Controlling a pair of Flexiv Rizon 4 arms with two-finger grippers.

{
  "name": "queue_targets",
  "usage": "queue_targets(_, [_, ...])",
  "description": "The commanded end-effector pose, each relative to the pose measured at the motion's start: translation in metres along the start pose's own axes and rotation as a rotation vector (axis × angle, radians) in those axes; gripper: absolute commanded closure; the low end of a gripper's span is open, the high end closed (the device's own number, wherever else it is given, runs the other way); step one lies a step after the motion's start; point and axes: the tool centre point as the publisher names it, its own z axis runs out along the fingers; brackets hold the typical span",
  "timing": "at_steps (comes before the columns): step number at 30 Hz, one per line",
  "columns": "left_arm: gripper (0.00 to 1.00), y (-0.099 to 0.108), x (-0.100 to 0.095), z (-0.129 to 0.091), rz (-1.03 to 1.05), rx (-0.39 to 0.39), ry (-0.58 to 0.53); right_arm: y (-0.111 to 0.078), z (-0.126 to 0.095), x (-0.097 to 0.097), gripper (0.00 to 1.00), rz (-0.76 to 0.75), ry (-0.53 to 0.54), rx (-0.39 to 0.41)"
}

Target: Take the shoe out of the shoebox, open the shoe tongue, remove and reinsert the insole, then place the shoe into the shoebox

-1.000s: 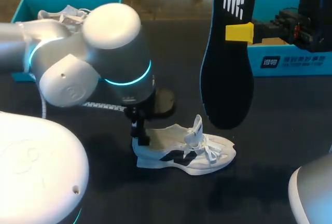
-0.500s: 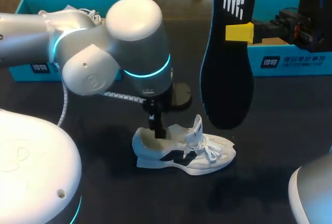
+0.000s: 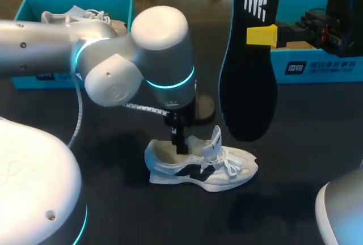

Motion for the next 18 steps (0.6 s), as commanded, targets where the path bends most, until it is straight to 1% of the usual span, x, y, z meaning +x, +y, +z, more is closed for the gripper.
queue_targets(1, [0.14,-0.0064,0.0000,0.0164,0.000,-0.009,0.009,0.0030,0.0035,-0.0034,1.00,0.000,0.004,0.005])
queue_targets(2, [0.18,-0.0067,0.0004,0.0174,0.000,-0.011,0.012,0.0030,0.0035,-0.0034,1.00,0.000,0.004,0.005])
queue_targets(4, [0.32,-0.0078,0.0010,0.0204,-0.004,-0.016,0.011,0.0030,0.0035,-0.0034,1.00,0.000,0.004,0.005])
queue_targets(6, [0.36,-0.0085,0.0012,0.0217,-0.007,-0.018,0.010,0.0030,0.0035,-0.0034,1.00,0.000,0.004,0.005])
queue_targets(7, [0.43,-0.0086,0.0015,0.0221,-0.009,-0.019,0.010,0.0030,0.0035,-0.0034,1.00,0.000,0.004,0.005])
queue_targets(8, [0.51,-0.0086,0.0016,0.0222,-0.010,-0.019,0.011,0.0030,0.0035,-0.0034,1.00,0.000,0.004,0.005])
queue_targets(9, [0.78,-0.0082,0.0021,0.0224,-0.011,-0.019,0.012,0.0030,0.0035,-0.0034,1.00,0.000,0.004,0.005])
queue_targets(10, [1.00,-0.0080,0.0026,0.0225,-0.011,-0.018,0.012,0.0030,0.0035,-0.0034,1.00,0.000,0.004,0.005])
queue_targets(18, [1.00,-0.0060,0.0056,0.0205,-0.004,-0.016,0.010,0.0030,0.0035,-0.0034,1.00,0.000,0.004,0.005])
